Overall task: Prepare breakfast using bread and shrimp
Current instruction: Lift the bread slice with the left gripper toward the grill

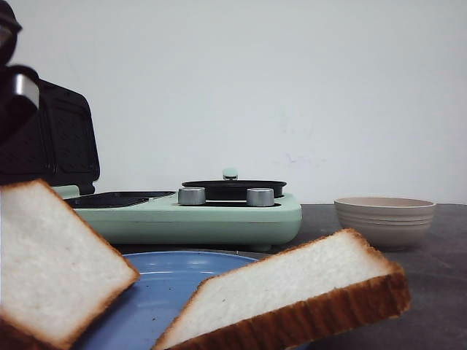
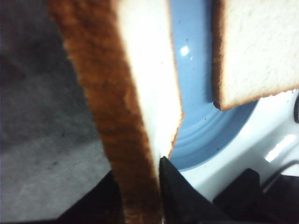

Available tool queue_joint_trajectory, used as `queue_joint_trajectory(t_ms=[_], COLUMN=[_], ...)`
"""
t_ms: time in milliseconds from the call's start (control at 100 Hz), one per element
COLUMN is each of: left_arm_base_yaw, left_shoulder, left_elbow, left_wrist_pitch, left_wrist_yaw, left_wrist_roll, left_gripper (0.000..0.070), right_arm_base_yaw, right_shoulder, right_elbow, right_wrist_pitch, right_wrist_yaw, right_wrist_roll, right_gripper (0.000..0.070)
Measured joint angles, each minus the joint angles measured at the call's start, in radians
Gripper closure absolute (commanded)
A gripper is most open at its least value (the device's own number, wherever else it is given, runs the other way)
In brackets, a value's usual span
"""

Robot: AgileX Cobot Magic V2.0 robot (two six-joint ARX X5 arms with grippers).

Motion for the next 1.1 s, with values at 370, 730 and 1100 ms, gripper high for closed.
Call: queue_joint_trajectory(t_ms=[370,730,1100], left_arm_base_yaw=[0.000,0.000,0.000], left_shoulder=[-0.166,-0.304,-0.323], left_elbow=[0.000,0.000,0.000], left_wrist_pitch=[0.126,0.305,0.499], left_wrist_yaw=[-0.106,-0.219,-0.344], left_wrist_roll=[-0.046,-0.101,-0.077], left_gripper=[0.0697,0.0697,0.0697], right_arm_base_yaw=[0.000,0.000,0.000], right_shoulder=[0.000,0.000,0.000], right_elbow=[0.000,0.000,0.000], right_wrist_pitch=[0.000,0.000,0.000], right_wrist_yaw=[0.000,0.000,0.000], right_wrist_roll=[0.000,0.000,0.000], right_gripper=[0.0292,0.0292,0.0292])
